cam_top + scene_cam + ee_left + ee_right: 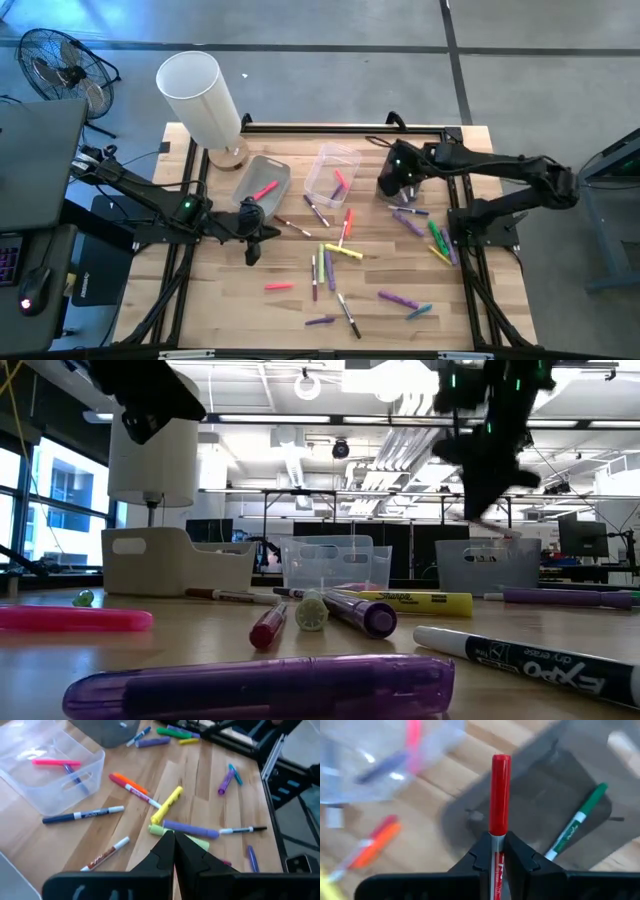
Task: Pick & Place Markers
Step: Put the red marker into the black bin, then put the yellow highlighter into the gray bin
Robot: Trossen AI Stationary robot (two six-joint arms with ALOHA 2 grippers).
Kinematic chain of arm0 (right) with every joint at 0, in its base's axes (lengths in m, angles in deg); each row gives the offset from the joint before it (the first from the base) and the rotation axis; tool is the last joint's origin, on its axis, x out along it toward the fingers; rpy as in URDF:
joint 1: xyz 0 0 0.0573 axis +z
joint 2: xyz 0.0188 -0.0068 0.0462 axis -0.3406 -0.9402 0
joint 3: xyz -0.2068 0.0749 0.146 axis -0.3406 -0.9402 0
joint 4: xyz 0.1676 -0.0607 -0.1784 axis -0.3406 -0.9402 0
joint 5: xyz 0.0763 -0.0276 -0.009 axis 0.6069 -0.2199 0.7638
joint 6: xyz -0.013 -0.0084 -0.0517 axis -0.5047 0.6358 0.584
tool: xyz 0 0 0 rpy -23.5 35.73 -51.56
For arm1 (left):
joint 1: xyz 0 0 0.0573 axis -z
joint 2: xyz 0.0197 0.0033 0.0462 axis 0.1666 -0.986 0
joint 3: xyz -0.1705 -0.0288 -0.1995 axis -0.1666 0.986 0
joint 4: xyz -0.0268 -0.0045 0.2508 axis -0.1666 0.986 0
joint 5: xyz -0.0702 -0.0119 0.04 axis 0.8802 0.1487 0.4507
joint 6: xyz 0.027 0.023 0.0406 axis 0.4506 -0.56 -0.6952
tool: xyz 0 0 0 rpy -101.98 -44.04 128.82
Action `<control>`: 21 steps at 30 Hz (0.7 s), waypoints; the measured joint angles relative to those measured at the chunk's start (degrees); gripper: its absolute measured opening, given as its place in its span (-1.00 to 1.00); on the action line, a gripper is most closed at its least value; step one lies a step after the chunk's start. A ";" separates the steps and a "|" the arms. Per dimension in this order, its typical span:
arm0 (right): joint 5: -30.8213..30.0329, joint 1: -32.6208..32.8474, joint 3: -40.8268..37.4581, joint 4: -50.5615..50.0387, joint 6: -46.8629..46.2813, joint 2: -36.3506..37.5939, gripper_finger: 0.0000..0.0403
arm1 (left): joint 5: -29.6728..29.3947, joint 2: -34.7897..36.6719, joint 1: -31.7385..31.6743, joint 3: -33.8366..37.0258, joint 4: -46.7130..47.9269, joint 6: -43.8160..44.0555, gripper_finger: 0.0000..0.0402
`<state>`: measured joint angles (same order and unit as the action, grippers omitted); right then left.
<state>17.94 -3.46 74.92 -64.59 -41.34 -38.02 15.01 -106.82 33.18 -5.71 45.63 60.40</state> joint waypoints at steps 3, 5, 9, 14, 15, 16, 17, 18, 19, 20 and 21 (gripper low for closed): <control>2.70 -4.26 -5.58 8.59 1.83 0.04 -0.91 | -0.33 0.00 0.02 0.00 -0.95 0.62 -1.00; 4.85 -5.85 -7.63 11.45 3.23 0.04 -0.91 | -0.35 0.00 0.02 0.00 -1.21 1.67 -1.00; 4.78 -6.94 -8.08 12.79 5.82 0.07 -0.91 | -0.33 0.00 0.02 0.00 -0.86 3.68 -1.00; 4.58 -7.43 -7.66 13.44 6.61 0.07 -0.83 | -0.29 -0.33 0.02 0.00 -0.71 4.28 -1.00; 4.52 -7.43 -7.66 13.56 6.63 0.07 -0.79 | -0.07 -0.33 0.02 0.00 -0.80 4.27 -1.00; 4.48 -7.43 -7.66 13.58 6.60 0.07 -0.75 | 0.38 -0.33 0.02 0.00 -0.82 4.28 -1.00; 4.48 -7.43 -7.66 13.74 6.43 0.07 -0.71 | 0.74 -0.33 0.02 0.00 -0.79 4.28 -1.00; 4.46 -7.43 -7.66 14.00 5.76 0.07 -0.67 | 0.80 -0.33 0.02 0.00 -0.75 4.28 -1.00; 4.43 -7.43 -7.66 14.13 4.78 0.07 -0.64 | 0.78 -0.33 0.02 0.00 -0.78 4.28 -1.00; 4.46 -7.43 -7.64 13.97 3.81 0.12 -0.61 | 0.77 -0.33 0.02 0.00 -0.81 4.28 -1.00; 4.48 -7.43 -7.48 13.35 2.92 0.38 -0.58 | 0.87 -0.33 0.02 0.00 -0.77 4.30 -1.00</control>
<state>22.42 -10.89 67.44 -51.24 -38.42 -37.64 15.88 -107.15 33.20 -5.71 44.86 64.70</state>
